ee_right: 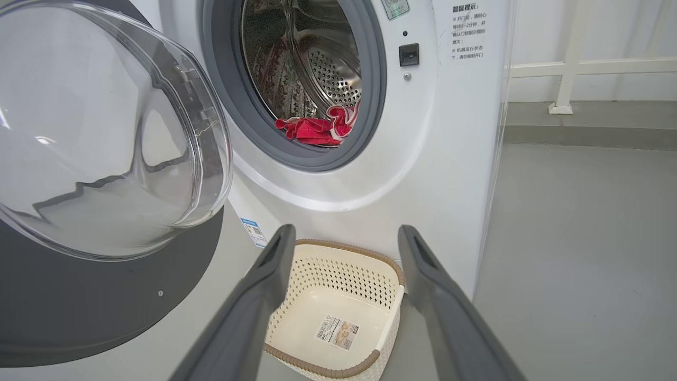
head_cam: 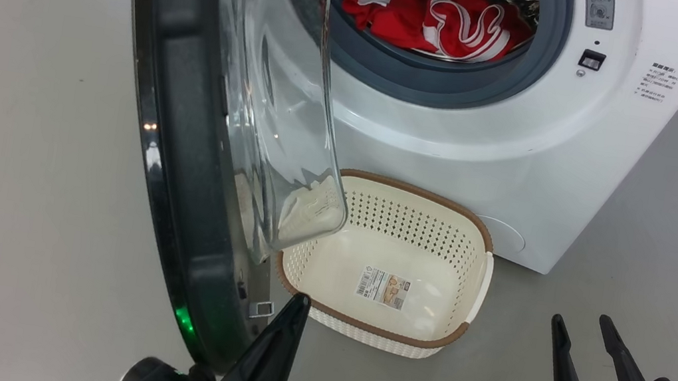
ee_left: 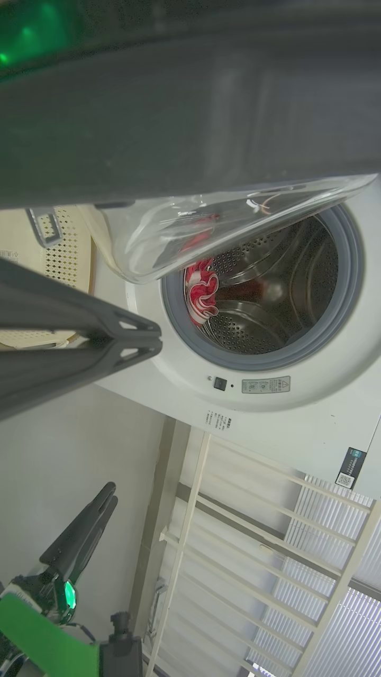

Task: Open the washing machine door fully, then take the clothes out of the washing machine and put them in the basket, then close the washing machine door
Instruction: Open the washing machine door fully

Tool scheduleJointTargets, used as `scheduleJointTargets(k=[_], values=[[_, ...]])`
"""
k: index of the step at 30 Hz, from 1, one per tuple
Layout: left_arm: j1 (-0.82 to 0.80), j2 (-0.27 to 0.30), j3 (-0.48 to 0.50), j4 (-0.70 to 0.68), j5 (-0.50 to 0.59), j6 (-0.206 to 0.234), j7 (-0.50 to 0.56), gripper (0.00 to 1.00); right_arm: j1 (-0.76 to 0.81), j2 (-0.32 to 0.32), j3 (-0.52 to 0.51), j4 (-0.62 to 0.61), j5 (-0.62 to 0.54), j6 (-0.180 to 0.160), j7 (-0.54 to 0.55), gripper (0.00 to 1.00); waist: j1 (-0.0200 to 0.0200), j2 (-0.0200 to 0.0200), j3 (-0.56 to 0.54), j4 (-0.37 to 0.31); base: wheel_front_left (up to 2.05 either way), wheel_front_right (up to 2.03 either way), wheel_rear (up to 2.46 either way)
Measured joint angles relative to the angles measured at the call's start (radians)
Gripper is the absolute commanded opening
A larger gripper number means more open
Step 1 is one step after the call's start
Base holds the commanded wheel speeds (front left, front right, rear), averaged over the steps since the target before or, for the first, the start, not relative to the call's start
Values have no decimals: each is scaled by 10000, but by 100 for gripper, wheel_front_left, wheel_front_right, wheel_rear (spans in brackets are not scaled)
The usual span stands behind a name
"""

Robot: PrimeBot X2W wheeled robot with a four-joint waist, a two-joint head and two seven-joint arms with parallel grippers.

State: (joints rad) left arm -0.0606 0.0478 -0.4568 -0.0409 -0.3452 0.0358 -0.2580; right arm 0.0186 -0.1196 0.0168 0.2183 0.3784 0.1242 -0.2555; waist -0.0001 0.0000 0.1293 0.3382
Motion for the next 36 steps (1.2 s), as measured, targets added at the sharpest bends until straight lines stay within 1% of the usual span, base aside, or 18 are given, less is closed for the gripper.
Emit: scheduleJointTargets(k=[7,14,26,36], values=[[-11,2,100,955,-255,290,0,0,-3,0,6,-4,-8,0,0,100,1,0,37,-12,0,0,0],[-58,0,426,1622,-140,399,0,0,-12,0,12,-2,-8,0,0,100,0,0,80,-3,0,0,0],[-50,-84,943,1741,121,395,12,0,-13,0,23,-4,-8,0,0,100,1,0,33,33,0,0,0],[30,-88,1814,1718,341,395,12,0,-12,0,79,-4,-8,0,0,100,0,0,-34,195,0,0,0]])
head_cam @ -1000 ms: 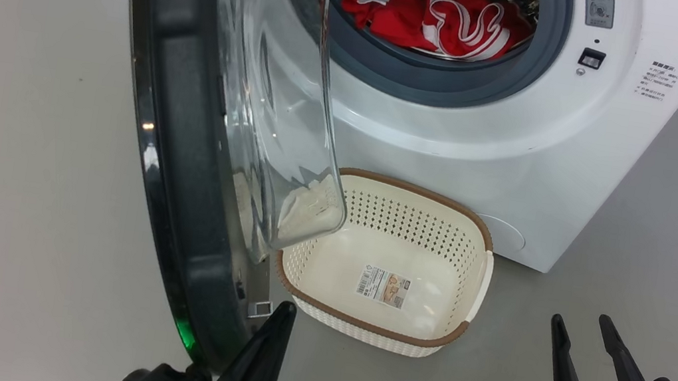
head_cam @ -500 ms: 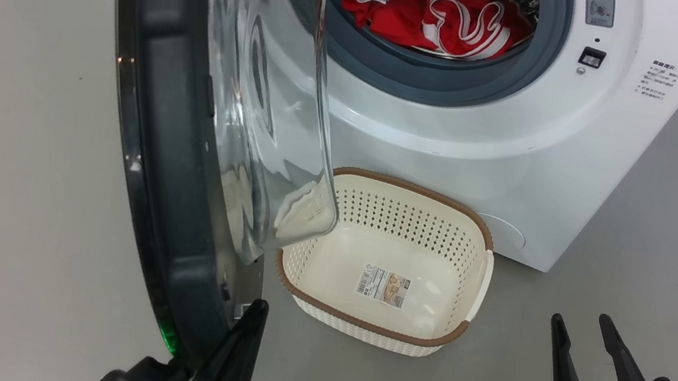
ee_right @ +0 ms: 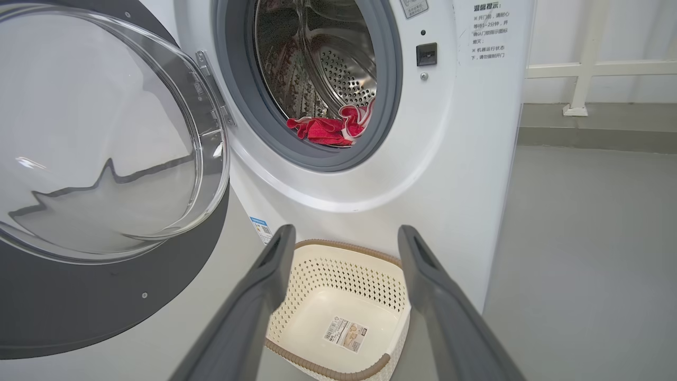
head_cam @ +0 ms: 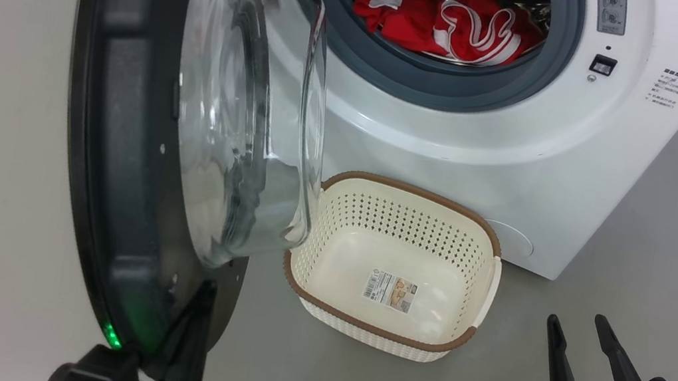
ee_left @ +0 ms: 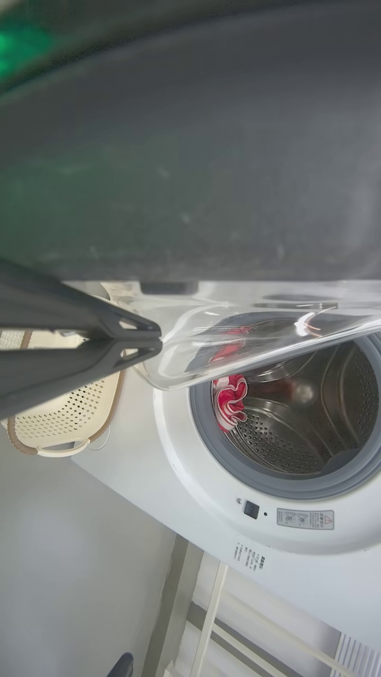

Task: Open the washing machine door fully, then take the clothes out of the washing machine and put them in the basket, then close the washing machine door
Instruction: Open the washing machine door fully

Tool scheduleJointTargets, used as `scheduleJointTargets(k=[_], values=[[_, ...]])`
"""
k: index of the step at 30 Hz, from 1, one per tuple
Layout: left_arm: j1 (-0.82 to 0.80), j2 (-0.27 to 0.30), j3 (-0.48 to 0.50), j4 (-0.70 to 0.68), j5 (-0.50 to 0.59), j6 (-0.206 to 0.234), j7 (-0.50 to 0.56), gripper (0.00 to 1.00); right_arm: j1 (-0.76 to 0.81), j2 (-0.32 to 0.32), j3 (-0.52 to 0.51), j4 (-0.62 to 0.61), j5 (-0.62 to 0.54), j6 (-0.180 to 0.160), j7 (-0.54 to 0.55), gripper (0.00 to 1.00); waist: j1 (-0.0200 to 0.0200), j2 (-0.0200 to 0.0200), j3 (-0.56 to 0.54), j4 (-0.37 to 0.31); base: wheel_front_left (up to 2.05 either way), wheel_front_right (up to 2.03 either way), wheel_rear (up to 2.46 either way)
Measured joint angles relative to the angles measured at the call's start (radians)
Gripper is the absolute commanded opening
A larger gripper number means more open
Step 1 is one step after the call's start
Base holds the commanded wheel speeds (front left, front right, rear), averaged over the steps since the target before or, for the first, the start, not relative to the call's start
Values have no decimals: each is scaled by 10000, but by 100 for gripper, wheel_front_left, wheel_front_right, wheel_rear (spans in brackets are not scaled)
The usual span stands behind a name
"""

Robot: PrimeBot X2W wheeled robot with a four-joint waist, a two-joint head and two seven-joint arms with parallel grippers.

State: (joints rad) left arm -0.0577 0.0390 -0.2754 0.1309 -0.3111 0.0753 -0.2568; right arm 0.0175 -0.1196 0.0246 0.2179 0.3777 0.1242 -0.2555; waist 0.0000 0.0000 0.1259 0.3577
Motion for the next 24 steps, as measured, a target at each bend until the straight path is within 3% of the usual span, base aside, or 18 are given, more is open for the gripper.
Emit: scheduleJointTargets(k=[24], values=[[183,-117,3340,-36,750,-184,102,0,2,-48,167,-36,-13,0,2,100,0,0,144,227,0,0,0]])
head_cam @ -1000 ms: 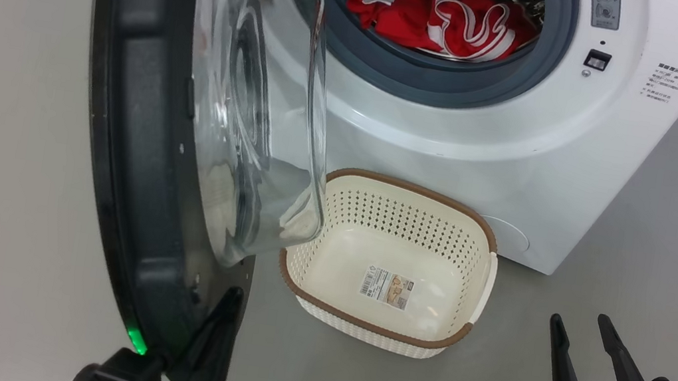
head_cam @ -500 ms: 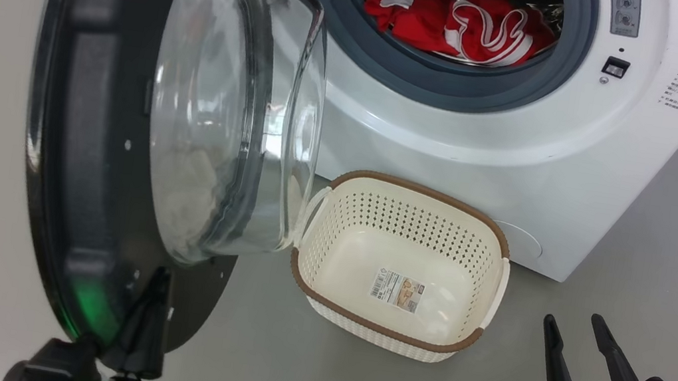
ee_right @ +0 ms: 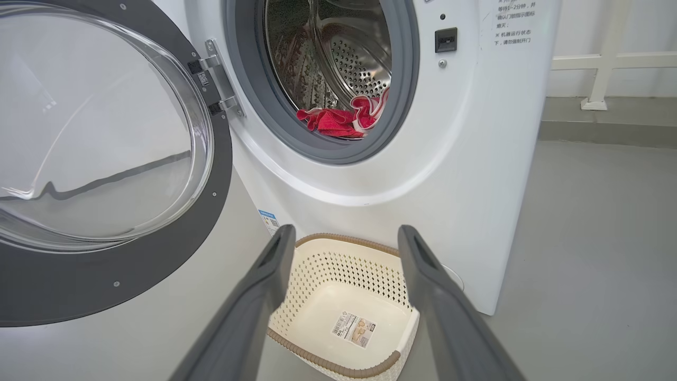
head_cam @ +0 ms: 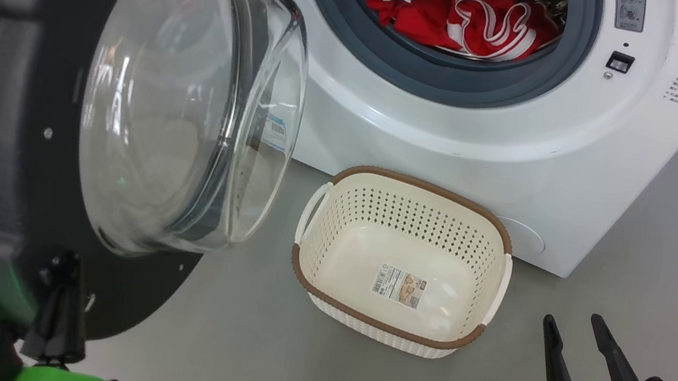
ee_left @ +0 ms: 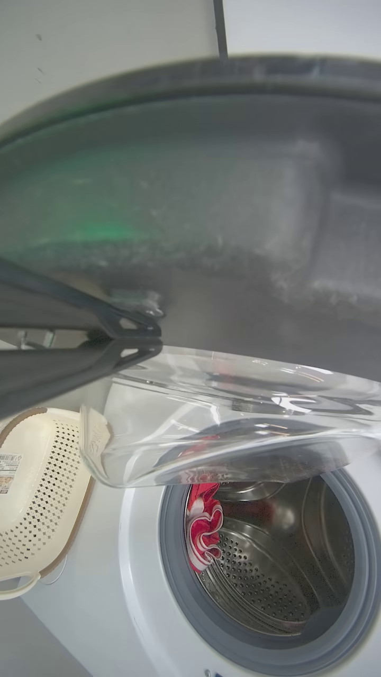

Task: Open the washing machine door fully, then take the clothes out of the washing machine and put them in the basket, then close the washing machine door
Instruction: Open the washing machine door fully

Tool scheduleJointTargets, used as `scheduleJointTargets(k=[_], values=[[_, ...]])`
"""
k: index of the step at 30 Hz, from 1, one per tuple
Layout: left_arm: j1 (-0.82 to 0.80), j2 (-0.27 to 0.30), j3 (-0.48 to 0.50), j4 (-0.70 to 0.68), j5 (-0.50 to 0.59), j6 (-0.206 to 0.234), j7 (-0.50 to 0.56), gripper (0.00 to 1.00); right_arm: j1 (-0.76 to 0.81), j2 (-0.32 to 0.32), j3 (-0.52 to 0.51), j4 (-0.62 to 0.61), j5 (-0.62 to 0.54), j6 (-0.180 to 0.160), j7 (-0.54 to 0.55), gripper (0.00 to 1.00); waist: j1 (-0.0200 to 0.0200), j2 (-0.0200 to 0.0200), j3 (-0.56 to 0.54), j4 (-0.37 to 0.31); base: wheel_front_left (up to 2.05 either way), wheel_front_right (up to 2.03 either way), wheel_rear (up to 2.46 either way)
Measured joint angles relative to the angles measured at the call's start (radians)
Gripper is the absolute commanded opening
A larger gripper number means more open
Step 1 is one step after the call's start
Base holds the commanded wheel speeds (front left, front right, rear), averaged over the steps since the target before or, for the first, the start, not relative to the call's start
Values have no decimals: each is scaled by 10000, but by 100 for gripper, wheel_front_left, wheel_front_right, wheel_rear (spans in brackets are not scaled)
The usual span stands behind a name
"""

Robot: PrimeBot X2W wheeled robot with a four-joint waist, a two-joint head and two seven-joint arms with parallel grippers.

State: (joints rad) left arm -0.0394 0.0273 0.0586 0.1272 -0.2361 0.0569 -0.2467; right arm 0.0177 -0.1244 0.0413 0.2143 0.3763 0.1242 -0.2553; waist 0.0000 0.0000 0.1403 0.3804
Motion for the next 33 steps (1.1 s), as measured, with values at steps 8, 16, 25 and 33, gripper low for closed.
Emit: scheduleJointTargets(k=[8,16,25,33], values=[[-555,-50,1237,205,328,-324,-29,0,-3,-19,23,8,0,0,-2,100,0,0,69,3,0,0,0],[-1251,36,2134,855,525,-679,-59,0,-18,-61,44,12,0,0,-2,100,0,0,221,-22,0,0,0],[-2230,336,3227,1835,698,-855,-59,0,-33,-163,38,-4,0,0,-2,100,0,0,437,-111,0,0,0],[-3014,631,4056,2525,968,-943,-65,0,-148,-272,38,-10,0,0,-2,100,0,0,665,-180,0,0,0]])
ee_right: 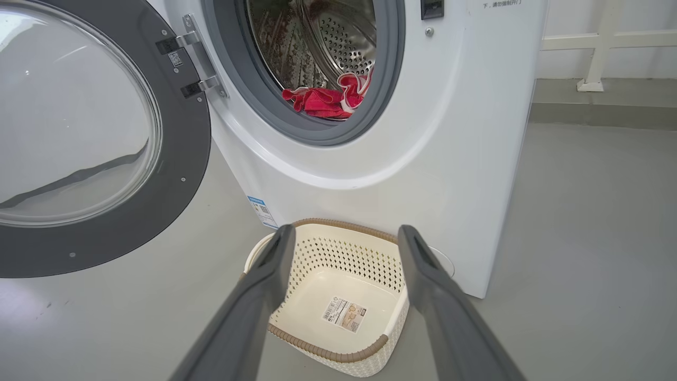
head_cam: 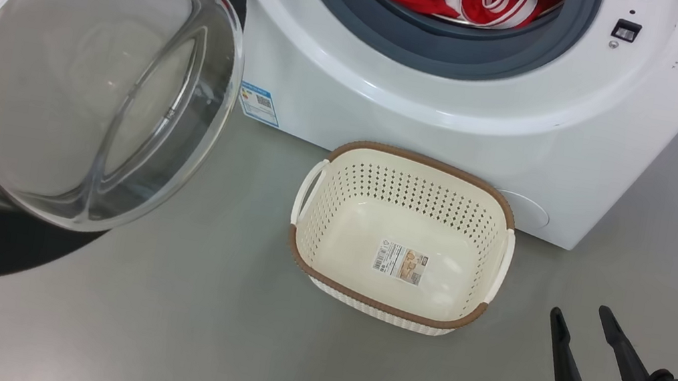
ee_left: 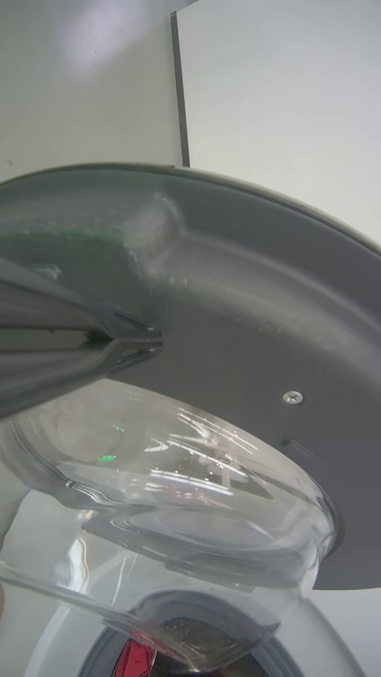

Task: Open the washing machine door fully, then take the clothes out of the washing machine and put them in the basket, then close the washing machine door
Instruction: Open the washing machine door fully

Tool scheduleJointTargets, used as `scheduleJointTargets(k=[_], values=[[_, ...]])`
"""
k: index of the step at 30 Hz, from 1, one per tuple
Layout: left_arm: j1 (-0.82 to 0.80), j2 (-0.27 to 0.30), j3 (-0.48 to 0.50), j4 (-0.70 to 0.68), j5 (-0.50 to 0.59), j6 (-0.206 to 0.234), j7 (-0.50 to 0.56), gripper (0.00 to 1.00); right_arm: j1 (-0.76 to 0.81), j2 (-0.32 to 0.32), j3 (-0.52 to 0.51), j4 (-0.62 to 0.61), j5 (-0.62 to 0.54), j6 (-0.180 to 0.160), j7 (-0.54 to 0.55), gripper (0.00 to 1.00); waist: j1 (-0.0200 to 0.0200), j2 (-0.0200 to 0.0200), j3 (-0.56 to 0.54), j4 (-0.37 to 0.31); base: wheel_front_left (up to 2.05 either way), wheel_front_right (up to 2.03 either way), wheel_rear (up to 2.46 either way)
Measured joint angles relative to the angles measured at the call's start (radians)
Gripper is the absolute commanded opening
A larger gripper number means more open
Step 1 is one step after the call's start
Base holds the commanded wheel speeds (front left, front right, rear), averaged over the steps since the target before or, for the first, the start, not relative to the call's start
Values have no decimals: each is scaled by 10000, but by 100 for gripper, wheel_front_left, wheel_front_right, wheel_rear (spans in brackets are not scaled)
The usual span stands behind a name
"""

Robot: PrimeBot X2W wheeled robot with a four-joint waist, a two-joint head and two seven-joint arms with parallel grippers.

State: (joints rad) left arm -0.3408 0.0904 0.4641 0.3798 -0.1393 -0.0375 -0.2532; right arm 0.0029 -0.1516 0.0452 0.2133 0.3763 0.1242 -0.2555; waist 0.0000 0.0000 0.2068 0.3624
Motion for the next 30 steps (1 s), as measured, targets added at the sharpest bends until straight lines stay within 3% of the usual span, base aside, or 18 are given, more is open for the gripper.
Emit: scheduleJointTargets(k=[15,30], values=[[-1315,658,961,1778,226,-391,-50,0,-153,-196,13,-98,-2,0,0,100,0,0,514,-128,0,0,0],[-1459,725,1333,2236,359,-779,-50,0,-269,-217,6,-96,-2,0,0,100,0,0,216,-312,0,0,0]])
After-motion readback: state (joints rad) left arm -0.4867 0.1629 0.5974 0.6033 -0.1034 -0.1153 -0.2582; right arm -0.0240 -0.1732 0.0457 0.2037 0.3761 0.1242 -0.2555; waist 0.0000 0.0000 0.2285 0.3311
